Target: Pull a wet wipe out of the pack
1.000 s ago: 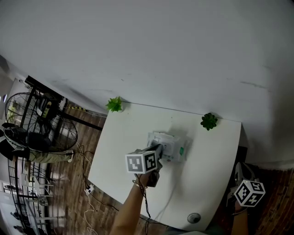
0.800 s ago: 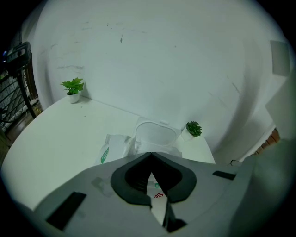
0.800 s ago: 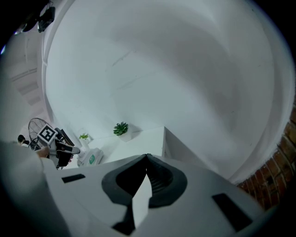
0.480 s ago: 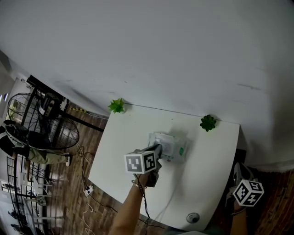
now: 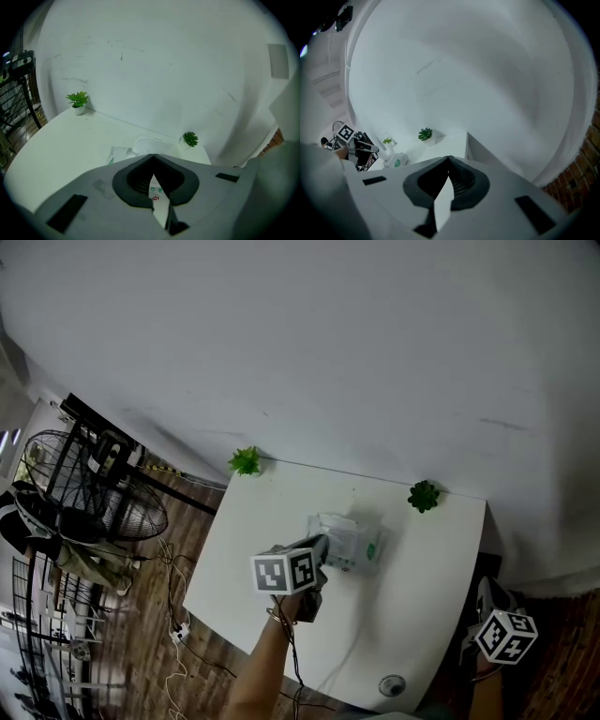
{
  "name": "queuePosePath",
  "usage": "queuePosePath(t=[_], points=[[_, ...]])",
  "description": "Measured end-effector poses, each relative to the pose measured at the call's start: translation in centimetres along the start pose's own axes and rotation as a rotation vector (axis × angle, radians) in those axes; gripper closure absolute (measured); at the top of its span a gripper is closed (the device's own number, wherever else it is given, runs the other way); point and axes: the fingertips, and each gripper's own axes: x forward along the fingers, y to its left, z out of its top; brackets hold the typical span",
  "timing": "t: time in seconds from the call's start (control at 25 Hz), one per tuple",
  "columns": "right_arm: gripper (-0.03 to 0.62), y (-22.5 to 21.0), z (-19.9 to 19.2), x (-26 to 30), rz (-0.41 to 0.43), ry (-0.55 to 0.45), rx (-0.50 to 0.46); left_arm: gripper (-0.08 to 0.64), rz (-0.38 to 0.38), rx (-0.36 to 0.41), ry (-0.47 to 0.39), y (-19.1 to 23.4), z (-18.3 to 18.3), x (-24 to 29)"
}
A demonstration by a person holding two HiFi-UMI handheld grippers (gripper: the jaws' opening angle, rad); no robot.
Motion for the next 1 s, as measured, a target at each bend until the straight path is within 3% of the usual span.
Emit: queuePosePath(t=[0.68,1.0], points=[[0.591,1.3,1.2,-1.4,0.048,-0.042,-0.015,0.548,-0.011,0.012,-0.091,-1.8,2.0,-4.1],[0.591,3.9,2.2,-2.3,0.101,-0.063,-0.07,0.548,-0.01,0.029,-0.228,-3.3,2.4,-8.4]])
